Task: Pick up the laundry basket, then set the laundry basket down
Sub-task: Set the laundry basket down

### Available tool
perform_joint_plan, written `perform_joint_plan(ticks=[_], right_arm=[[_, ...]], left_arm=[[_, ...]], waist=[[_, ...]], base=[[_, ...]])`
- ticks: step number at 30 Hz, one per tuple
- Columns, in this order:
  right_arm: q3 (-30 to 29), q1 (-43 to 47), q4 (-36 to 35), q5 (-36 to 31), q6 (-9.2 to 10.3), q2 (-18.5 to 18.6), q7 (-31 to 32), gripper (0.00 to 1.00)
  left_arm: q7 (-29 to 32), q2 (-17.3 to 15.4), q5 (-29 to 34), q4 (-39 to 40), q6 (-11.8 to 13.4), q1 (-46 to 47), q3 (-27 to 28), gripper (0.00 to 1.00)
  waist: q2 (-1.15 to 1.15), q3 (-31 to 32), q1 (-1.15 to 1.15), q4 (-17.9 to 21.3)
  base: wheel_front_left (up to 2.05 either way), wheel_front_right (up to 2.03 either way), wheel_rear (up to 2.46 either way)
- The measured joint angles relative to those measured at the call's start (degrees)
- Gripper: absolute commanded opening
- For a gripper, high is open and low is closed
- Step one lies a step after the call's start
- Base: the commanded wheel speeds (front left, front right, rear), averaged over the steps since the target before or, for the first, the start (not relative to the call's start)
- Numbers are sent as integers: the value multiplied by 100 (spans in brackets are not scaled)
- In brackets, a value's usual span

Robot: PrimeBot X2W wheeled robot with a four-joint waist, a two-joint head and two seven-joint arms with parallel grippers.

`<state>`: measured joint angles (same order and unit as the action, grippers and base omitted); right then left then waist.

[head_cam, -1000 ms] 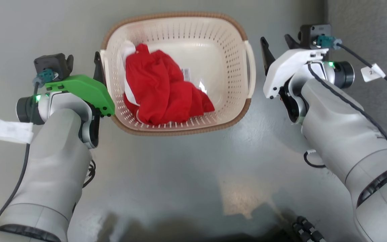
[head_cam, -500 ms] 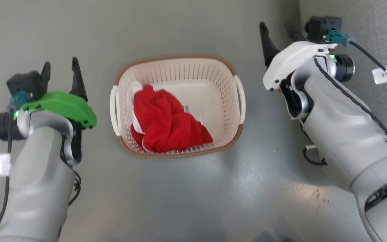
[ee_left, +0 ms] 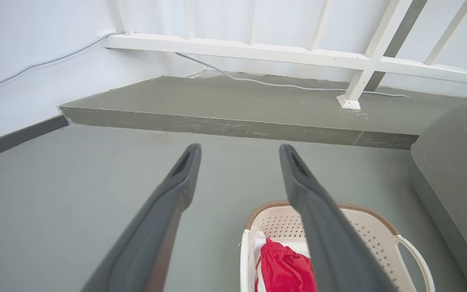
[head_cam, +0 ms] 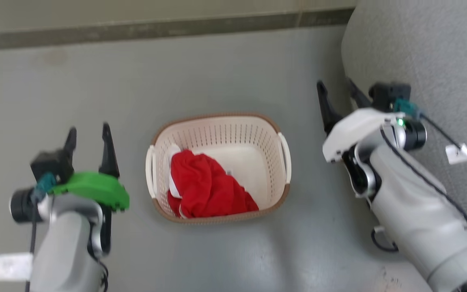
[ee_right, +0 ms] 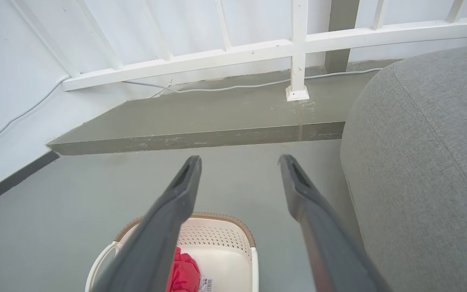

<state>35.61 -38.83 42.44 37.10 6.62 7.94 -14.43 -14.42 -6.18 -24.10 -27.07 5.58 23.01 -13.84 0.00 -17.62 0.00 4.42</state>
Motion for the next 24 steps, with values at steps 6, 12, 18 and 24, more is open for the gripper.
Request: perform_joint_plan(ticks=[6,12,18,24], right_arm=[[-182,767,-403,-280,4,54,0,100],[-358,1407,-810,-512,13,33,0,100],[-612,1964,-1220,-659,48,48,0,100],[-813,2439,-1619,-883,54,71,0,100]], left_arm=[[0,42,170,399,8,-675,89,100],[0,91,381,762,51,-1382,198,100],[0,118,480,1148,52,-1923,287,100],[0,131,523,1528,56,-2346,433,100]], waist=[[0,495,0,-15],[0,981,0,-20],[0,1391,0,-1],[0,1641,0,28]], base=[[0,0,0],[0,0,0],[0,0,0],[0,0,0]])
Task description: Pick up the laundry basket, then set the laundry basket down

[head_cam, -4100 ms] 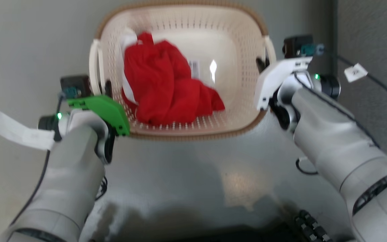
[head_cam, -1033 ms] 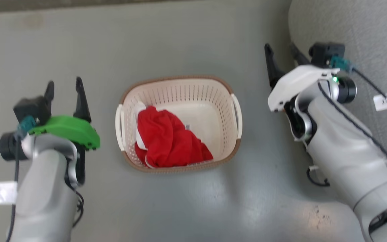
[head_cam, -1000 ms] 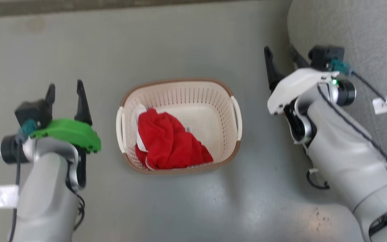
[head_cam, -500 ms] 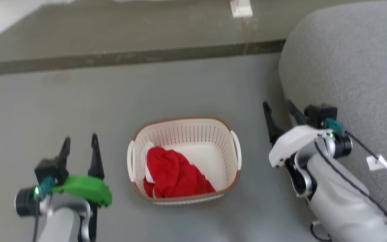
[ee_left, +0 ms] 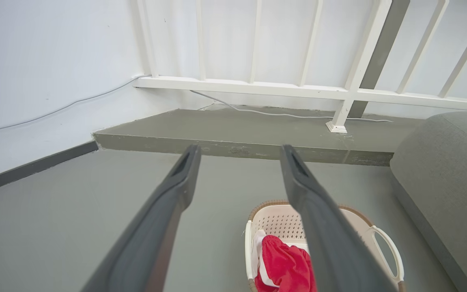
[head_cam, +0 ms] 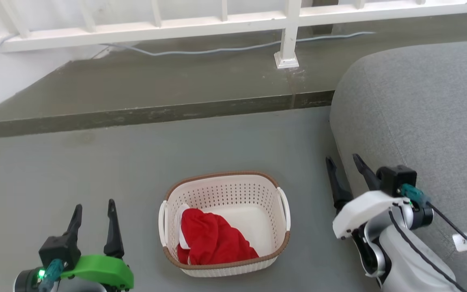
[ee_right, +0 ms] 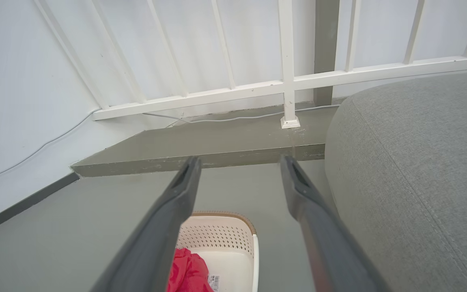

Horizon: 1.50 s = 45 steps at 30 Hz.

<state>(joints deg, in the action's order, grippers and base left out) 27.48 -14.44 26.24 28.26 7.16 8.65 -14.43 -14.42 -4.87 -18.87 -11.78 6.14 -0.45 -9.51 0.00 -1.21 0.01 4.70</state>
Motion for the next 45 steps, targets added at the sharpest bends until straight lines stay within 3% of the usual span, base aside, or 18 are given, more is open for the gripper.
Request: perform_joint_plan(ticks=[14,40,41,45], right_arm=[[-488,730,-661,-390,1,-34,0,100],[-891,1272,-1295,-853,2,-207,0,100],[-910,1272,-1323,-877,2,-218,0,0],[-876,1371,-1137,-870,-3,-272,3,0]], left_arm=[[0,44,199,650,45,-601,197,100],[0,85,341,1117,41,-958,219,100],[0,87,352,1134,41,-959,234,0],[25,138,334,903,42,-960,192,0]], waist=[[0,65,0,8],[0,44,0,-59],[0,36,0,-61],[0,30,-1,-63]], base=[[0,0,0],[0,0,0],[0,0,0],[0,0,0]])
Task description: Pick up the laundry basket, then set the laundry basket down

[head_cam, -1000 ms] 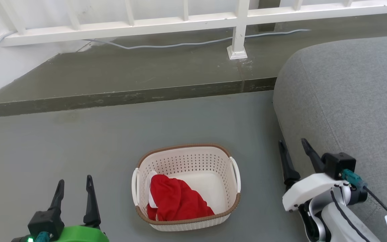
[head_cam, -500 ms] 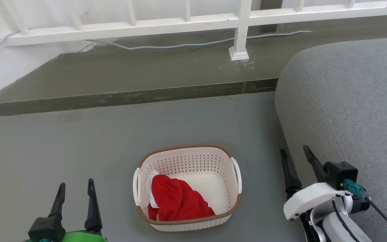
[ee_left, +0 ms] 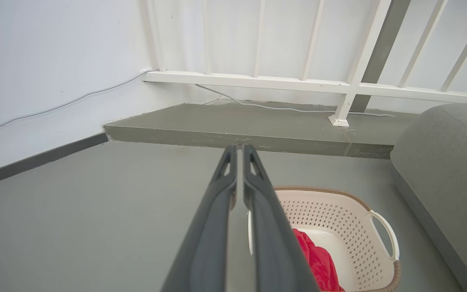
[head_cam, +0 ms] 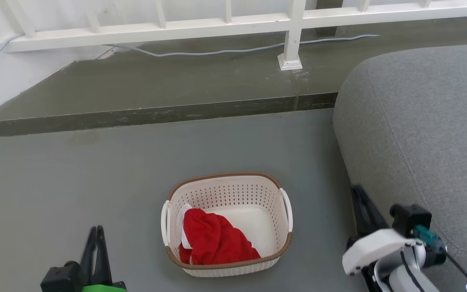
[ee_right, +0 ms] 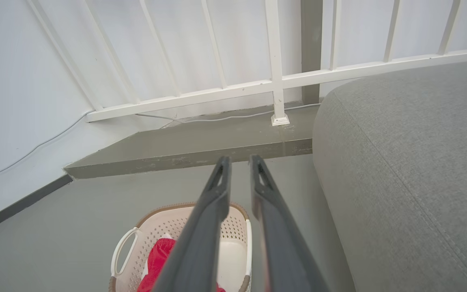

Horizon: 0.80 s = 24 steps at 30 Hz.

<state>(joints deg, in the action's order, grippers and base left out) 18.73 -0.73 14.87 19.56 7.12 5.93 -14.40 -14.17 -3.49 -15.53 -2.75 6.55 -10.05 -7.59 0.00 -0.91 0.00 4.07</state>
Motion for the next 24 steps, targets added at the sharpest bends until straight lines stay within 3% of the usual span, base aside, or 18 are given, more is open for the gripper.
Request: perform_joint_plan(ticks=[8,24], right_arm=[[-58,138,34,283,-71,-40,15,0],[-422,138,-41,1613,-260,-71,312,0]], left_arm=[[1,43,-261,-32,-52,-57,-70,0],[238,44,-1690,-27,-214,-69,31,0]], waist=[[0,1,0,-27],[0,8,0,-91]], base=[[0,0,0],[0,0,0]])
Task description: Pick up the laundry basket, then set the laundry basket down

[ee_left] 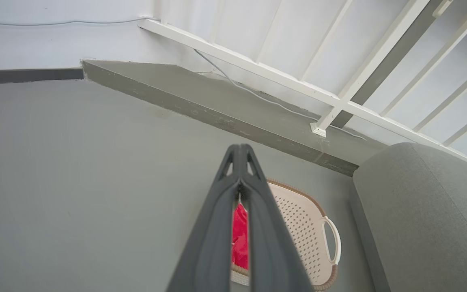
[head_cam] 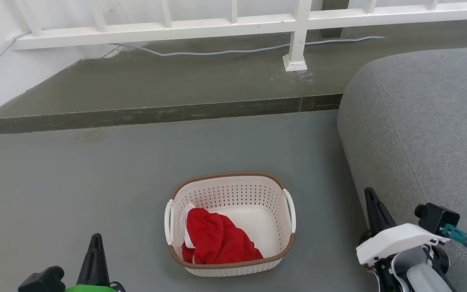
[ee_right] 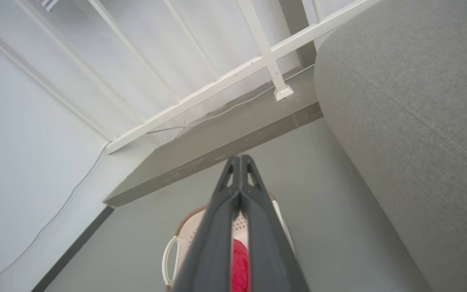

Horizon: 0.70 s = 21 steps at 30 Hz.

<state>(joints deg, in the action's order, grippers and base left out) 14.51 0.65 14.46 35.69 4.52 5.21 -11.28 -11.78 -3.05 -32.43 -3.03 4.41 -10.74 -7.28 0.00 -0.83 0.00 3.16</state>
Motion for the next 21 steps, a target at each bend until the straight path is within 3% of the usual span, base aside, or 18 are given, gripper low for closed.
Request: perform_joint_plan(ticks=[21], right_arm=[[-506,-16,-18,1529,-278,-13,414,0]], left_arm=[[396,-80,-1708,-218,-243,252,179,0]], waist=[[0,13,0,-82]], base=[[0,0,0]])
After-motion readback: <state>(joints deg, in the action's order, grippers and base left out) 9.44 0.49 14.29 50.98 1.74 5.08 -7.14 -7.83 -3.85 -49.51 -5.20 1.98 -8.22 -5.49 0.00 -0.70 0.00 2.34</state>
